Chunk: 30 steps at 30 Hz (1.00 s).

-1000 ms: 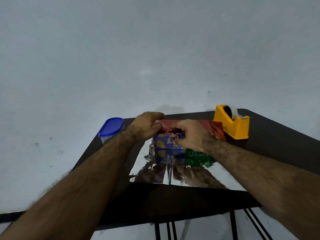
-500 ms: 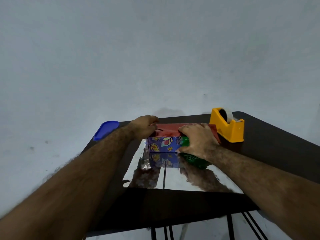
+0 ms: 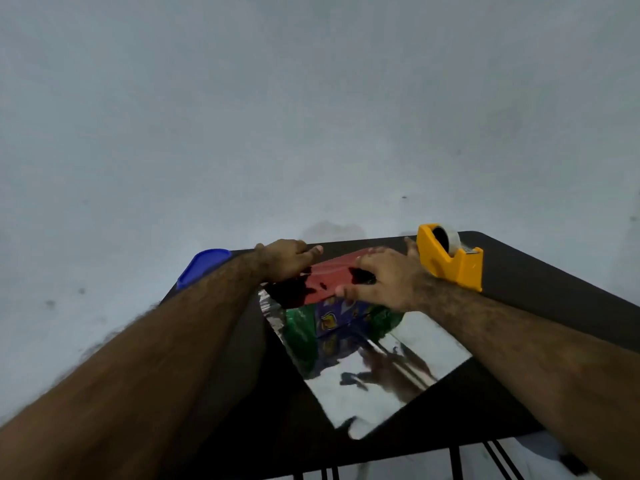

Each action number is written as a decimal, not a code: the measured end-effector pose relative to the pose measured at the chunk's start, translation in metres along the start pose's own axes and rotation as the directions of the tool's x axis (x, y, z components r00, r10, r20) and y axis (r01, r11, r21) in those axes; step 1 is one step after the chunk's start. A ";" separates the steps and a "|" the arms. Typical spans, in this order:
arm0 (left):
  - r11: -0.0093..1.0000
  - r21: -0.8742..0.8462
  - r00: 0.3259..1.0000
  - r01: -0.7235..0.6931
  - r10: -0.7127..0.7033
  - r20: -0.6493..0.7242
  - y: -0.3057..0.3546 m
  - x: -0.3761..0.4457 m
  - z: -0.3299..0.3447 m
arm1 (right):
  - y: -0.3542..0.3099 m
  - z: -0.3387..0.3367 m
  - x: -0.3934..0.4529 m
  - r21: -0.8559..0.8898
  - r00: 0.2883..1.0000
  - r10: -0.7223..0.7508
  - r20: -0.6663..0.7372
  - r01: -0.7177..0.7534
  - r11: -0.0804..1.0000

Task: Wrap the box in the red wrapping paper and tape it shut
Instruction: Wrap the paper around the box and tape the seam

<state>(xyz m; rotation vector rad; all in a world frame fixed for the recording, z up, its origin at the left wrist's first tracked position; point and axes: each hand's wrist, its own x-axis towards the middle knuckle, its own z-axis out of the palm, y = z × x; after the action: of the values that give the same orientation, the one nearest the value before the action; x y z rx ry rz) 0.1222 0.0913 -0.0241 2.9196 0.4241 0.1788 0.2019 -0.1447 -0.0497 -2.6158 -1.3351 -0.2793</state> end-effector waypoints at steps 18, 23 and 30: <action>0.914 -0.319 0.965 -0.251 0.210 -0.158 -0.003 -0.077 -0.012 | -0.016 -0.030 0.016 0.411 0.972 -0.034 0.234 -0.068 0.909; 0.964 -0.081 0.959 -0.252 0.260 0.110 -0.003 -0.085 -0.017 | -0.016 -0.031 0.016 0.481 0.982 0.017 0.190 -0.108 0.870; 0.953 0.077 0.956 -0.291 0.292 -0.001 0.013 -0.098 -0.005 | -0.007 -0.025 0.015 0.453 0.972 0.134 0.193 -0.209 0.867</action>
<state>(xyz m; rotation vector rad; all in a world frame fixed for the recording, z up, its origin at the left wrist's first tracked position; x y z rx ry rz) 0.0316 0.0517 -0.0258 3.0442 -0.0037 0.2259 0.2026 -0.1350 -0.0208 -2.3448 -1.0343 0.2559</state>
